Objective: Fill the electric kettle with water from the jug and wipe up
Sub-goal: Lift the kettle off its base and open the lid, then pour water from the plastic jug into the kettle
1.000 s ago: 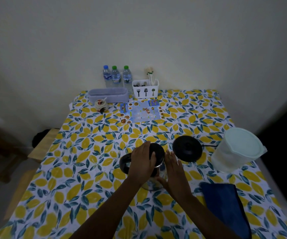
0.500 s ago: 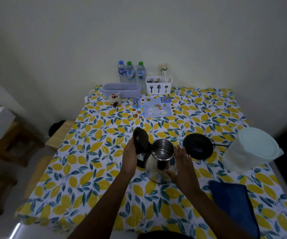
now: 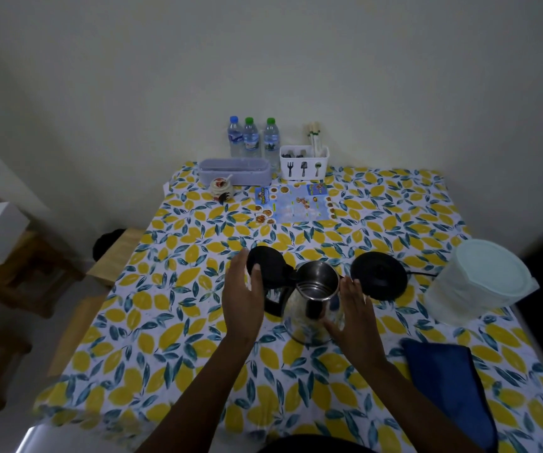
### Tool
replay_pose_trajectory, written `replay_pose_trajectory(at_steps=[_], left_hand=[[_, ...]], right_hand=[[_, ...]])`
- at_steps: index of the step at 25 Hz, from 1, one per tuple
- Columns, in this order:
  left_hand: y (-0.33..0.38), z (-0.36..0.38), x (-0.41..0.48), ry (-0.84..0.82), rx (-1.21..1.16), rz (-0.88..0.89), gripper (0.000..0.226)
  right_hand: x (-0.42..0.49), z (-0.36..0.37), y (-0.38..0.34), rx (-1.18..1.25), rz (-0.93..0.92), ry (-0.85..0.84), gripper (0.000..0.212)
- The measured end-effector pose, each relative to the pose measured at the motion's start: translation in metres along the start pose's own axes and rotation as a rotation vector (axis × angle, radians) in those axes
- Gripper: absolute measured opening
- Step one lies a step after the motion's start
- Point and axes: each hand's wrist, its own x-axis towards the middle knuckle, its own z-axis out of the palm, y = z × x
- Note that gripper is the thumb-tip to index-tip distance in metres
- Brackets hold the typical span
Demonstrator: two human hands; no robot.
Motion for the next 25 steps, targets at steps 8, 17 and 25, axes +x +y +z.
replay_pose_trajectory(at_steps=[8,17,25], left_hand=[[0.028,0.039,-0.013,-0.433,0.192,0.505,0.045],[0.055,0.147,-0.065,-0.796,0.126,0.688,0.048],[0.12,0.253,-0.077,-0.922,0.24,0.83,0.052]], right_hand=[[-0.047,-0.008,0.008,-0.059,0.129,0.092,0.083],[-0.113,-0.066,0.081,-0.029,0.523,0.233,0.08],[-0.107,-0.114,0.188,0.059,0.565,0.393,0.061]])
